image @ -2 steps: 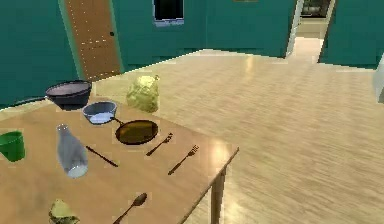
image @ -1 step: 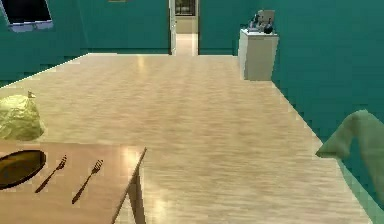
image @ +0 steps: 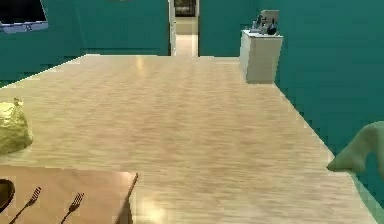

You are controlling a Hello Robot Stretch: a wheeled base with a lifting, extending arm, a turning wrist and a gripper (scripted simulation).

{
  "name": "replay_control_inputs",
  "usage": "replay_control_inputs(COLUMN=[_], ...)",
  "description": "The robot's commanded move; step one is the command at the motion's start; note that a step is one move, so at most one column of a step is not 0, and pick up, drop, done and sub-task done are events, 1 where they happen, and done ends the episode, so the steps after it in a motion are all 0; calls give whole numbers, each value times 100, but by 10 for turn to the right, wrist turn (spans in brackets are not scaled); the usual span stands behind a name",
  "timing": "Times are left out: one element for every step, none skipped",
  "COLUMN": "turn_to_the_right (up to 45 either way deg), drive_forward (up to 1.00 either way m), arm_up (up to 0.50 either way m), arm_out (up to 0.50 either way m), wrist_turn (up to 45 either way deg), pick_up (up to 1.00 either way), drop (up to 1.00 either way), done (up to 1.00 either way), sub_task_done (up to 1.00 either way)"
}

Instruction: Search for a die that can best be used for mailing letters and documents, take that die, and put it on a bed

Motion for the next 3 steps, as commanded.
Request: replay_control_inputs(turn_to_the_right=[330, 0, -270], drive_forward=[0, 30, 0], arm_up=[0, 0, 0], arm_out=[0, 0, 0], wrist_turn=[0, 0, 0], pick_up=[0, 0, 0], drop=[0, 0, 0], done=[0, 0, 0], sub_task_done=[0, 0, 0])
